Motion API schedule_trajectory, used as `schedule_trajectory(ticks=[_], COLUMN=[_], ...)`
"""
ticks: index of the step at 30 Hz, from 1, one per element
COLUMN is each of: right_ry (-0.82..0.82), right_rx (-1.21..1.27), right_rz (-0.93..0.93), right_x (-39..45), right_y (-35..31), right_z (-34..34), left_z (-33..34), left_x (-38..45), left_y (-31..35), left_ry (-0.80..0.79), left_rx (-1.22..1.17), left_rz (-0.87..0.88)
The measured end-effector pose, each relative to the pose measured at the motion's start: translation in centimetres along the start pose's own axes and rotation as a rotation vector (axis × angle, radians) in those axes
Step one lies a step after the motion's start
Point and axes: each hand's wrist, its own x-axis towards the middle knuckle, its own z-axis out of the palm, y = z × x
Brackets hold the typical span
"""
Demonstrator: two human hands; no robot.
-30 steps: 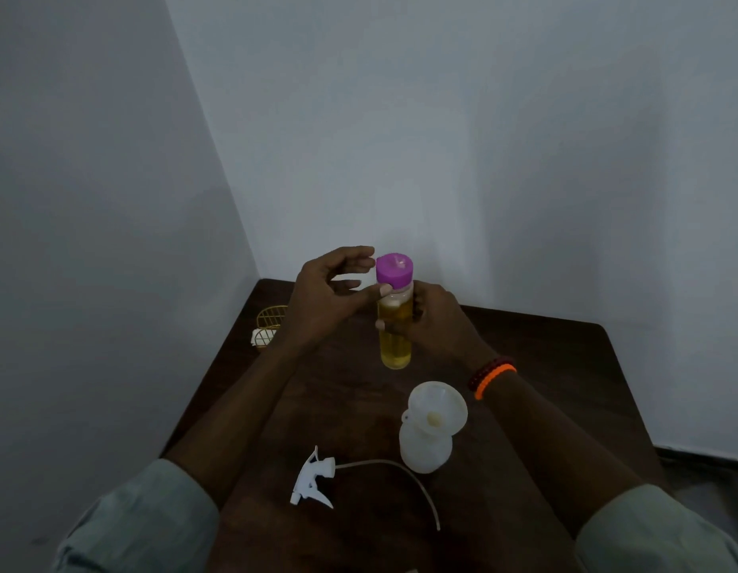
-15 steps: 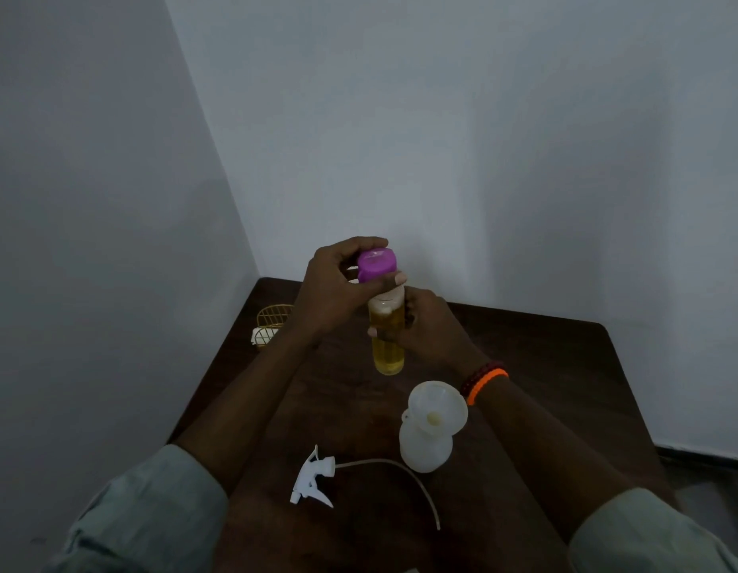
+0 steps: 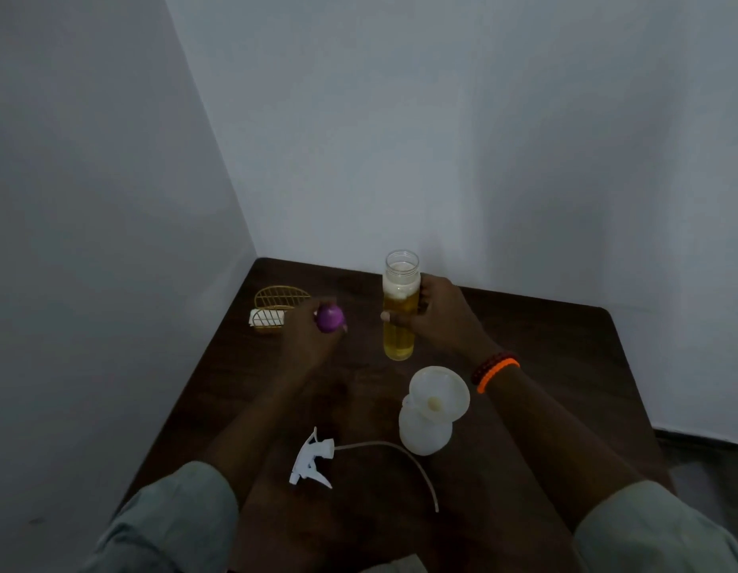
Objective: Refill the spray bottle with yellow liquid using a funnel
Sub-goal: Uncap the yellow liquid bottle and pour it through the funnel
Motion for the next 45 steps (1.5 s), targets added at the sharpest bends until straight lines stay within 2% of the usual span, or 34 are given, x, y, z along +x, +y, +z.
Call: schedule_trajectory(ticks=[6, 10, 24, 28, 29, 32, 34, 39, 45], right_ry=[-0.002, -0.013, 0.024, 0.054, 0.066, 0.099, 0.131, 0.172, 0.187], right_rx=[0.011, 0.023, 0.025, 0.025, 0.021, 0.004, -0.012, -0.055, -0.092], right_rz=[0.036, 0.068, 0.066, 0.056, 0.050, 0.032, 0.034, 0.044, 0.087], right_x=[-0.3, -0.4, -0.9, -1.6, -1.8, -2.5, -3.1, -5.0, -7.9], right_y=[0.9, 1.6, 2.3, 1.9, 1.7, 1.5, 1.6, 2.5, 3.8], right_z=[0.6, 0.7, -0.7, -2.1, -2.6, -4.2, -5.4, -7.8, -8.5], left_z=[4.0, 5.6, 6.5, 6.5, 6.6, 5.9, 5.1, 3.0, 3.3], left_x=[-2.3, -3.1, -3.8, -3.9, -4.0, -4.6, -5.0, -7.4, -8.7], left_y=[-3.9, -5.7, -6.9, -7.4, -6.7, -2.4, 0.6, 5.5, 7.1], left_ry=[-0.357, -0.446, -0.528, -0.454, -0.409, -0.289, -0.283, -0.553, -0.700], left_rx=[0.371, 0.426, 0.465, 0.559, 0.534, 0.222, 0.080, -0.161, -0.406], left_rz=[-0.076, -0.114, -0.156, -0.109, -0.112, -0.211, -0.222, -0.137, -0.276])
